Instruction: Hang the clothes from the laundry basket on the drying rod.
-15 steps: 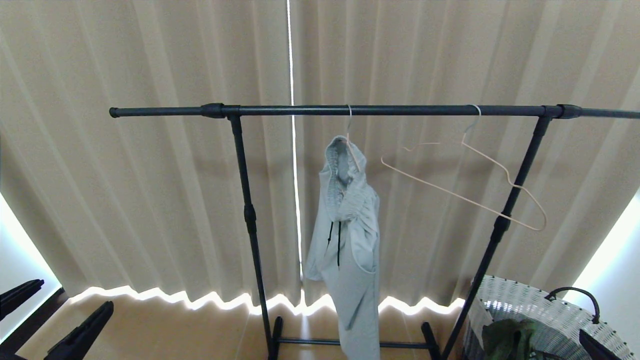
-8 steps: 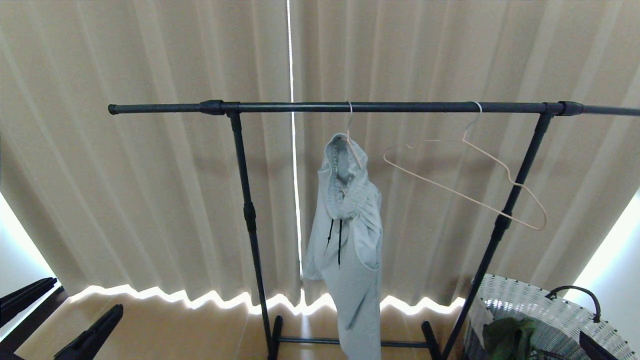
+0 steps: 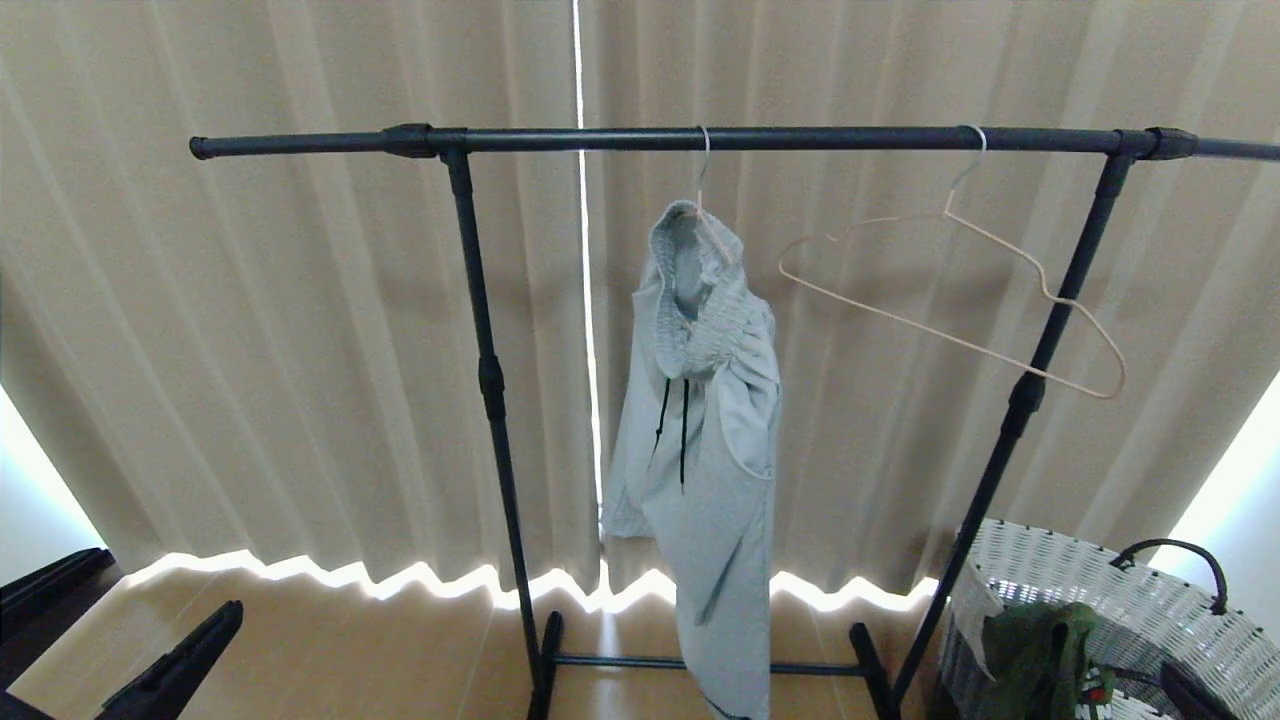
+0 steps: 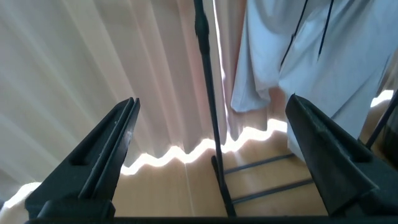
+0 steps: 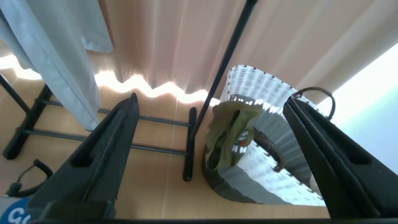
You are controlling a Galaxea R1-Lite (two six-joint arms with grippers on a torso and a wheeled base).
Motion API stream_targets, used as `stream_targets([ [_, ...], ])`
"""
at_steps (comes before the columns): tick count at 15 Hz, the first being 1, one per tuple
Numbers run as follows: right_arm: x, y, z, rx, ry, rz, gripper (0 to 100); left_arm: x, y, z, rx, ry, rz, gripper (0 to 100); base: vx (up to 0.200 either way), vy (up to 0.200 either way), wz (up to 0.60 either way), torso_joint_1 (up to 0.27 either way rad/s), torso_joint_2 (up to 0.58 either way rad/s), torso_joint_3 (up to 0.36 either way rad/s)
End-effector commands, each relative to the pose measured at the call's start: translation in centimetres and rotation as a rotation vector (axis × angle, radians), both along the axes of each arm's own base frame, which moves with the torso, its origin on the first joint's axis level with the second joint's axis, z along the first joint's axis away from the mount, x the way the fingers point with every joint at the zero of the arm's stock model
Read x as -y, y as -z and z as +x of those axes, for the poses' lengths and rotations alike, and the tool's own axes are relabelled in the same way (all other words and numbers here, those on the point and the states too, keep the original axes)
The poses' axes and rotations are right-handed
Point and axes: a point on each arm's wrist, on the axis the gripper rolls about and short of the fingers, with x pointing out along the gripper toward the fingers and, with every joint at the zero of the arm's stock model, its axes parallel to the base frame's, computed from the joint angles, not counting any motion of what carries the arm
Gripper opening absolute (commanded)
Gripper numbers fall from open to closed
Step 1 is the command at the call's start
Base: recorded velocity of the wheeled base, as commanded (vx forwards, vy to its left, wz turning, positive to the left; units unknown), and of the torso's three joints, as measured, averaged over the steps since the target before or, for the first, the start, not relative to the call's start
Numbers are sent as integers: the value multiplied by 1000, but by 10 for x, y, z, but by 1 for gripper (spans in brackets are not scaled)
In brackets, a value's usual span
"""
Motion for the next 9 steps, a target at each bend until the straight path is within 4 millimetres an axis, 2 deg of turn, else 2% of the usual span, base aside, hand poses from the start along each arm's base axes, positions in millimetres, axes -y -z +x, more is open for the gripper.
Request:
stream_targets([
  [1, 0, 0, 0, -2, 0, 0, 100, 0, 0, 0, -3, 0, 0, 100, 0, 0, 0, -173, 471, 295],
  [9, 0, 2, -1, 0, -3, 0, 100, 0, -1, -1, 5, 1, -19, 100, 0, 0, 0, -138, 463, 320],
])
